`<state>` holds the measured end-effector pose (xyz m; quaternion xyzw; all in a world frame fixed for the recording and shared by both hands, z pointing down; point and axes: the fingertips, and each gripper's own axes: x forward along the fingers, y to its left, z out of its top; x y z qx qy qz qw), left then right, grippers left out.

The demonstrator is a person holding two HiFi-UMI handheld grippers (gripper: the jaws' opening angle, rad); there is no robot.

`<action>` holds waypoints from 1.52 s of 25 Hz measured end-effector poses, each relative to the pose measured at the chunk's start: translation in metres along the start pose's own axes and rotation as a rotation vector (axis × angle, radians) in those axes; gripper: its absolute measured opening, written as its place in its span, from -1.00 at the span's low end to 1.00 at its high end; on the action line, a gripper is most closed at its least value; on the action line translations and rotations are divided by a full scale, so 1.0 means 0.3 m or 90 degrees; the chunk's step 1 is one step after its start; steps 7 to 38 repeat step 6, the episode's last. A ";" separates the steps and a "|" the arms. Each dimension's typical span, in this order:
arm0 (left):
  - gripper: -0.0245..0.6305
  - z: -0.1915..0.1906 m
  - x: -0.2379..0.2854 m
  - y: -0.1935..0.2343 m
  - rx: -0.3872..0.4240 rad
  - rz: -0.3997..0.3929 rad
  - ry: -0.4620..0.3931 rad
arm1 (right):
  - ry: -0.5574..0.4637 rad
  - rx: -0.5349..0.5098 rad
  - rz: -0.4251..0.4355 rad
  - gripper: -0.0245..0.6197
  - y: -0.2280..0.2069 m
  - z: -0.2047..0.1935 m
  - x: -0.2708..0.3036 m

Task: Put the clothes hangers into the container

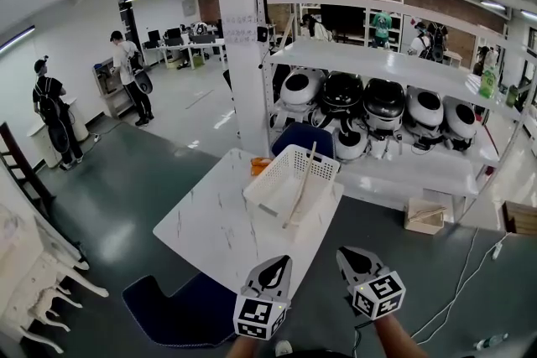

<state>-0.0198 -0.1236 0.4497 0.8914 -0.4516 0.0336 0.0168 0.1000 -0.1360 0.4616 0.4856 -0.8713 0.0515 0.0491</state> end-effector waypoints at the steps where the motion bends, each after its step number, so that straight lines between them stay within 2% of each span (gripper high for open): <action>1: -0.91 0.001 -0.001 0.000 0.000 0.002 -0.001 | 0.000 -0.001 0.000 -0.87 -0.001 0.000 -0.002; 38: -0.91 0.004 -0.007 -0.003 -0.003 0.006 0.002 | 0.000 -0.001 -0.002 -0.87 -0.012 0.007 -0.014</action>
